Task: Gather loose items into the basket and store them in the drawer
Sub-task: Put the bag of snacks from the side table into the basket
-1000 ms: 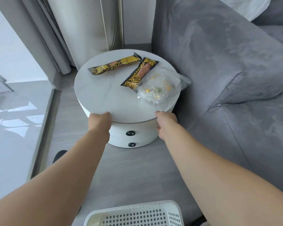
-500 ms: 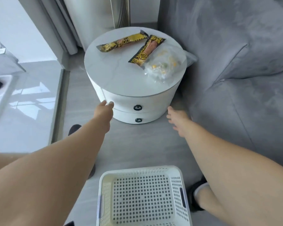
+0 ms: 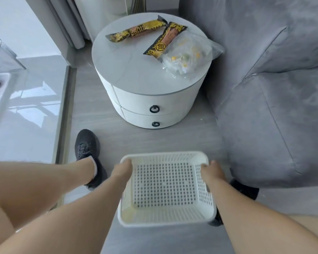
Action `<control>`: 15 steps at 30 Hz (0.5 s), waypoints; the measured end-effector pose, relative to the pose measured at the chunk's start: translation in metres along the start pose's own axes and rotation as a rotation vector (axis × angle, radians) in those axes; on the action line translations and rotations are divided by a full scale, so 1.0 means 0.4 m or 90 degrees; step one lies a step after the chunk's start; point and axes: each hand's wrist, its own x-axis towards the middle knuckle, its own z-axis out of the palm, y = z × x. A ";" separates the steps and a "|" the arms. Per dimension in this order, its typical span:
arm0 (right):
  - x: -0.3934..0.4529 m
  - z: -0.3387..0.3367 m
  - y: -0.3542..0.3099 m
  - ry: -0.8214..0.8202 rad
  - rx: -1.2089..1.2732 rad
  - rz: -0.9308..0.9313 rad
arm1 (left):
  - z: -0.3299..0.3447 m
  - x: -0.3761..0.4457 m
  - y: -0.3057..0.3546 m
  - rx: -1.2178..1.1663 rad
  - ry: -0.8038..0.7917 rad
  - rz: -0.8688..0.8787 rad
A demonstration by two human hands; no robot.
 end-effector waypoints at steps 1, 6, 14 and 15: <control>0.028 -0.034 -0.038 0.030 0.048 -0.024 | 0.002 -0.030 0.050 -0.012 -0.010 0.035; 0.135 -0.149 -0.175 0.059 -0.050 -0.144 | 0.049 -0.084 0.207 -0.042 -0.116 0.068; 0.174 -0.149 -0.135 0.065 -0.309 -0.099 | 0.174 -0.073 0.257 -0.032 -0.245 0.078; 0.175 -0.144 -0.136 0.064 -0.319 -0.093 | 0.179 -0.076 0.263 -0.030 -0.237 0.084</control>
